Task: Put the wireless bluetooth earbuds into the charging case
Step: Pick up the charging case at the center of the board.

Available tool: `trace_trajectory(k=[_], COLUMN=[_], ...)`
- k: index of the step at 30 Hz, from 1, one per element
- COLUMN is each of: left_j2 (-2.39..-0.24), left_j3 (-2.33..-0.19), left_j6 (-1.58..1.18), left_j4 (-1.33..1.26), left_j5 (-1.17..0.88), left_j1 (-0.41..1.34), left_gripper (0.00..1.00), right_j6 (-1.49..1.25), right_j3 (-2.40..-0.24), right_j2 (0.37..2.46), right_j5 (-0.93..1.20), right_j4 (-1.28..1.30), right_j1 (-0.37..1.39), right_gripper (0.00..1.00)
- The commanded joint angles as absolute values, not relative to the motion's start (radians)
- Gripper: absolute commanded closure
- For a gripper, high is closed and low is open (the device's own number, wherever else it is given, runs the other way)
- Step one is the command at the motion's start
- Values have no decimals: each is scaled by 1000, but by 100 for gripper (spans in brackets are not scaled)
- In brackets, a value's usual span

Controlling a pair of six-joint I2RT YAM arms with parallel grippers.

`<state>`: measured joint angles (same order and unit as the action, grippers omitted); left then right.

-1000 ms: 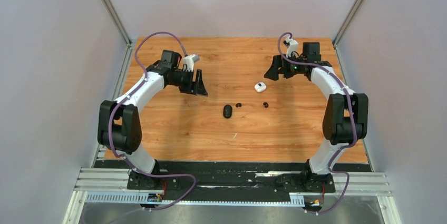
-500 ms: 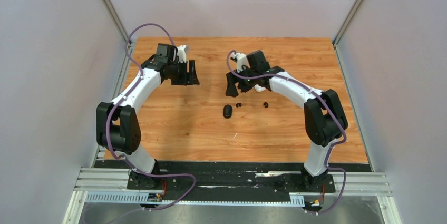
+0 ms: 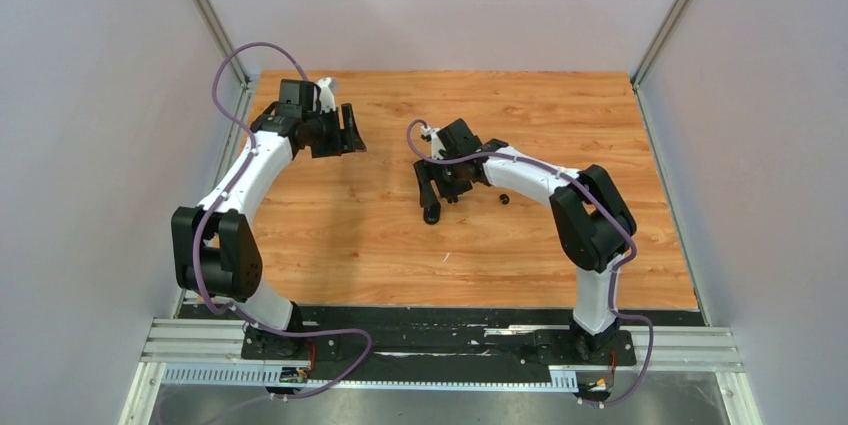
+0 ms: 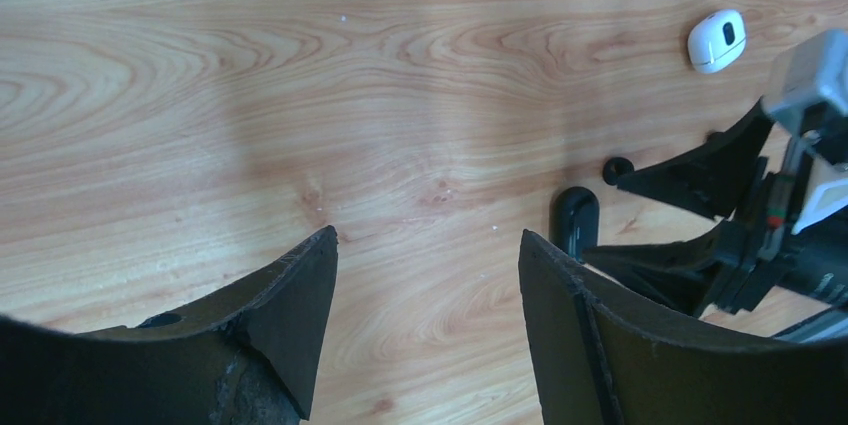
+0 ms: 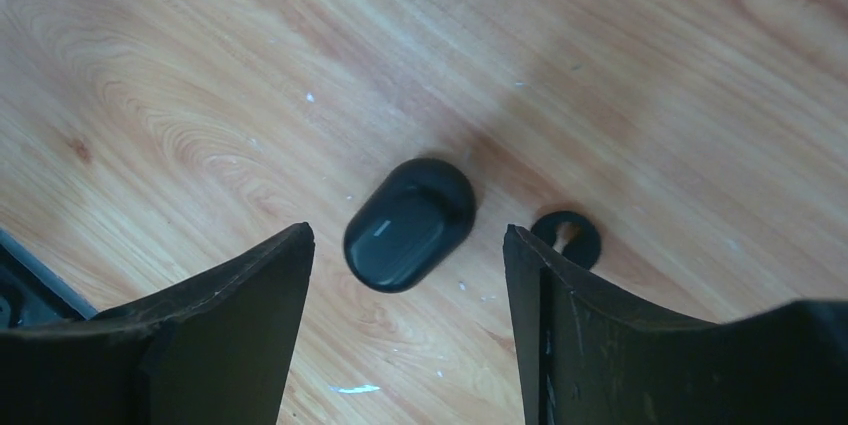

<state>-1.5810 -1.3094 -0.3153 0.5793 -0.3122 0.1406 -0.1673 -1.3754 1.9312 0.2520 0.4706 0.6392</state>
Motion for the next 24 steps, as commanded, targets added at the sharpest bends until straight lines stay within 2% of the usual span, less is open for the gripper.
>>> trace_trajectory(k=[1, 9, 15, 24], left_j2=[-1542, -1564, -1580, -1542], left_j3=[-1297, -1289, -1282, -1242], left_j6=[-353, -373, -383, -380], left_j4=[563, 581, 598, 579], left_j5=[-333, -390, -412, -424], left_j1=[129, 114, 107, 106], left_gripper=[27, 27, 28, 28], right_j6=[-221, -206, -43, 261], right_j3=[-1427, -1393, -1316, -1217], right_j2=[1956, 1978, 1961, 1923], right_j5=[223, 176, 175, 205], right_j4=[491, 493, 424, 332], right_j1=[684, 731, 733, 728], right_gripper=[31, 36, 36, 59])
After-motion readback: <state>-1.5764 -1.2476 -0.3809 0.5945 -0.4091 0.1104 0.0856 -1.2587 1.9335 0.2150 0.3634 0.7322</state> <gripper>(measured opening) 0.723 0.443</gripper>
